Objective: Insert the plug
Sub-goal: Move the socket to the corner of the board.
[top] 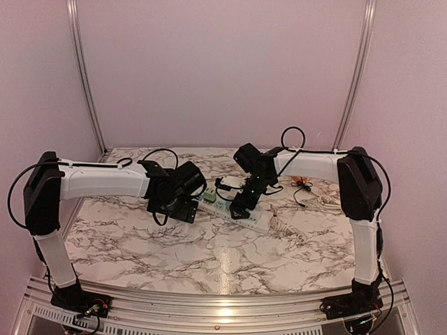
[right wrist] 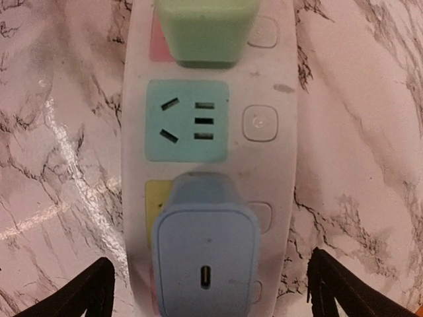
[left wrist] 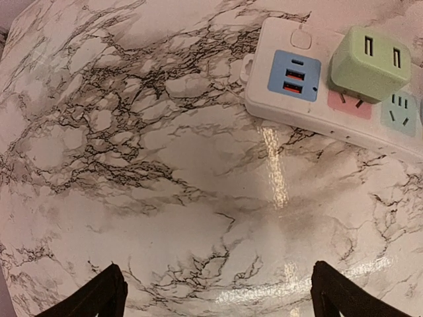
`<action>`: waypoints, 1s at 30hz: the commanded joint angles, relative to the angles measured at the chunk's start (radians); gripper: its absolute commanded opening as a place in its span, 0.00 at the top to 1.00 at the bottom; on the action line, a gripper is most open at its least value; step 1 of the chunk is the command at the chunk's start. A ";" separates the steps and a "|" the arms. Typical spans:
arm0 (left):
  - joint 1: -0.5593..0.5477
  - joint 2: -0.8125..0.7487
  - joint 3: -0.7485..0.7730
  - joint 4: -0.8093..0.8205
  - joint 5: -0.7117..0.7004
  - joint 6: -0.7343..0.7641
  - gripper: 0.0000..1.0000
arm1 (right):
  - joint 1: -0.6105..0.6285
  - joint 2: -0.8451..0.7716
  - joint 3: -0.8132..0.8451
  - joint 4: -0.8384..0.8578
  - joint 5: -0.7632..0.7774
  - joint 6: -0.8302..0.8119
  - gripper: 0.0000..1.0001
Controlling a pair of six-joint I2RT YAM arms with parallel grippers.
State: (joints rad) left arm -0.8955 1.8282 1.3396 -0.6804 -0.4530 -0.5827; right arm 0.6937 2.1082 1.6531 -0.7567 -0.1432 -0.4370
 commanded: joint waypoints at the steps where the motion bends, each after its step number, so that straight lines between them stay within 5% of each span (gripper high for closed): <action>1: 0.004 -0.018 -0.009 0.010 0.003 -0.011 0.01 | 0.006 0.073 0.084 -0.030 0.036 0.009 0.05; 11: 0.003 -0.020 -0.021 0.012 0.001 -0.012 0.01 | 0.022 0.139 0.170 -0.099 0.058 -0.003 0.08; 30: 0.003 -0.035 -0.044 0.030 -0.007 -0.004 0.01 | -0.024 0.035 -0.003 -0.068 0.075 0.079 0.41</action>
State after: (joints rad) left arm -0.8955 1.8282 1.3117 -0.6601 -0.4526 -0.5873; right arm 0.6998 2.1998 1.7229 -0.8036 -0.0990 -0.4000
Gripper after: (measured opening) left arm 0.988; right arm 0.751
